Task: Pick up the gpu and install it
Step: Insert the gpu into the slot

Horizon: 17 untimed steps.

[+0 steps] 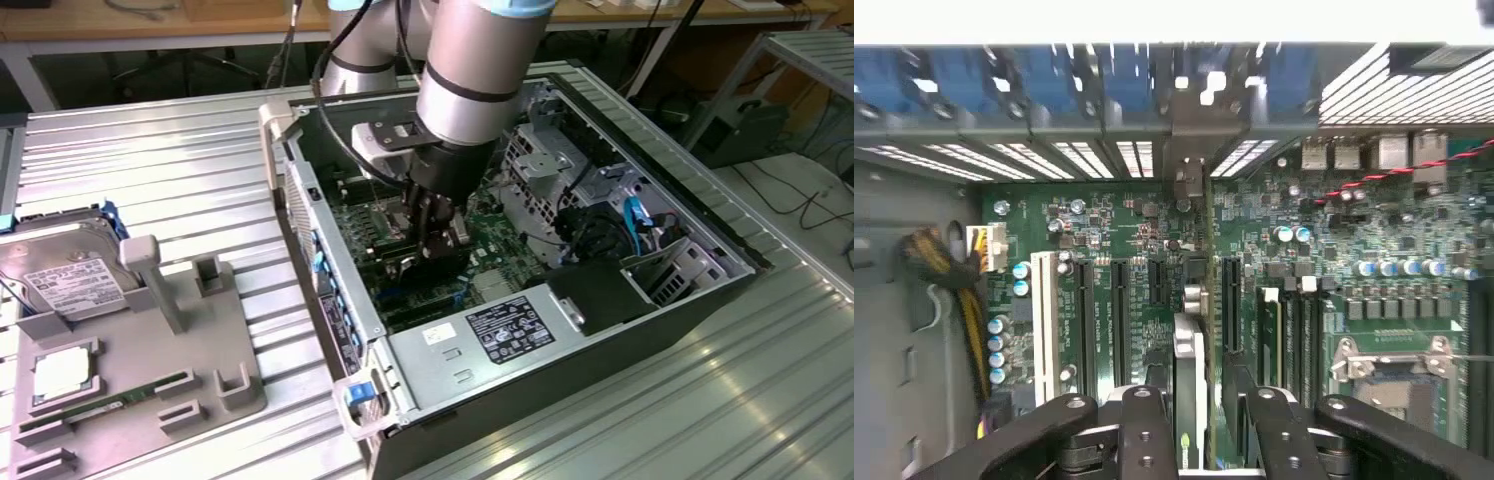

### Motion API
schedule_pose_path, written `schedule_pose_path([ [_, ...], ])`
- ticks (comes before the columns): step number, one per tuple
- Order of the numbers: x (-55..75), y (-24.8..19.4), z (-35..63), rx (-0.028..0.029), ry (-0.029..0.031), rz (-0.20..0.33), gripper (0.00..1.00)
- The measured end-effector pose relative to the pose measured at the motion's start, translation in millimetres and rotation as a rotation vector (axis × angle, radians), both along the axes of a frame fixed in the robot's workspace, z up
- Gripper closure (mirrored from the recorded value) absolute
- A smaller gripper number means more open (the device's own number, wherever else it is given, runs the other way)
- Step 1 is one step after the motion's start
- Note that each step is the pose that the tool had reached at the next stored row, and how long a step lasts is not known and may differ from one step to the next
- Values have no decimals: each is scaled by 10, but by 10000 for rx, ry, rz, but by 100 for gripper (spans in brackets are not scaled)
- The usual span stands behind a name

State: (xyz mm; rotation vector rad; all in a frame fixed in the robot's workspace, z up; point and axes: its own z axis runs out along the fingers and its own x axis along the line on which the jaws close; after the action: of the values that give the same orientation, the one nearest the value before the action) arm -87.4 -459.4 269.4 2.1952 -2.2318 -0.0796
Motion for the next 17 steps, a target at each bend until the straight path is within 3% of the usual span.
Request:
schedule_pose_path([
  [1, 1, 13, 185, 1, -46, 3, 65],
  [2, 0, 13, 186, -1, -45, 1, 66],
  [4, 0, 13, 186, -1, -45, 2, 89],
  [17, 0, 13, 186, -1, -45, 2, 89],
])
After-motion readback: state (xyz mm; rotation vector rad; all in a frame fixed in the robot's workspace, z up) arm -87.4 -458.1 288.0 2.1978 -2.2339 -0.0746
